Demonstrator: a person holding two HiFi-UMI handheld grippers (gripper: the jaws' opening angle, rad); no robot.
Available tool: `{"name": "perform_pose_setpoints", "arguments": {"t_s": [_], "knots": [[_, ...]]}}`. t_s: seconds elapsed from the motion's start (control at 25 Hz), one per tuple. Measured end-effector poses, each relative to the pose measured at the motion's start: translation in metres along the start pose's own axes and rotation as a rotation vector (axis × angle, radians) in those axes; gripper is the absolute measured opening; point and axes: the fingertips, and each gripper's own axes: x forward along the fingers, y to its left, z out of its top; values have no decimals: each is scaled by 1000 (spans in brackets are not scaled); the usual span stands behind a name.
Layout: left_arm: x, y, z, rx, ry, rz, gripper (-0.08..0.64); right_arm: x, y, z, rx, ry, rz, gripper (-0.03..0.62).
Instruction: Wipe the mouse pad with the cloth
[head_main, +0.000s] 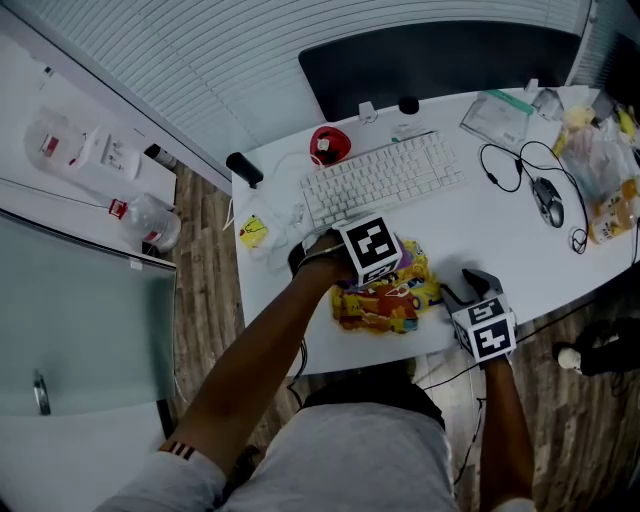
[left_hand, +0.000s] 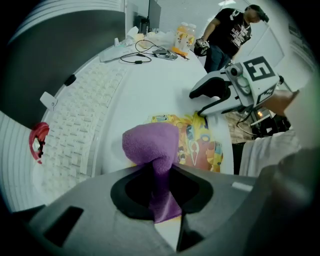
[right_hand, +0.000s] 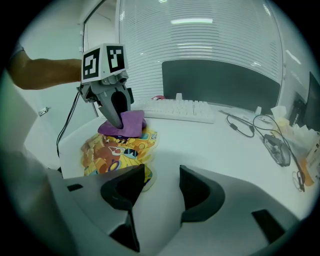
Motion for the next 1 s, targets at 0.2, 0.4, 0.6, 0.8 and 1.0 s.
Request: {"name": "perform_pose_setpoints", "arguments": {"t_s": [0.2,0.4,0.6,0.8,1.0], "knots": [[-5,5,-32,-57,-13,3,83,1,-1,0,4,-1,-3,199],[-11,8,-66,-113,-17,9,83,1,0,0,8,-4,-7,199],[-17,9,-93,-169,-35,5,83,1,0,-1,6,0,-6,199],[-33,6,-89,-164,-85,32,82,1,-1,-2,3,-1,0,199],[-40,-10,-53,-83,-126,34,83,0,-2,-1,5,-2,-1,199]]}}
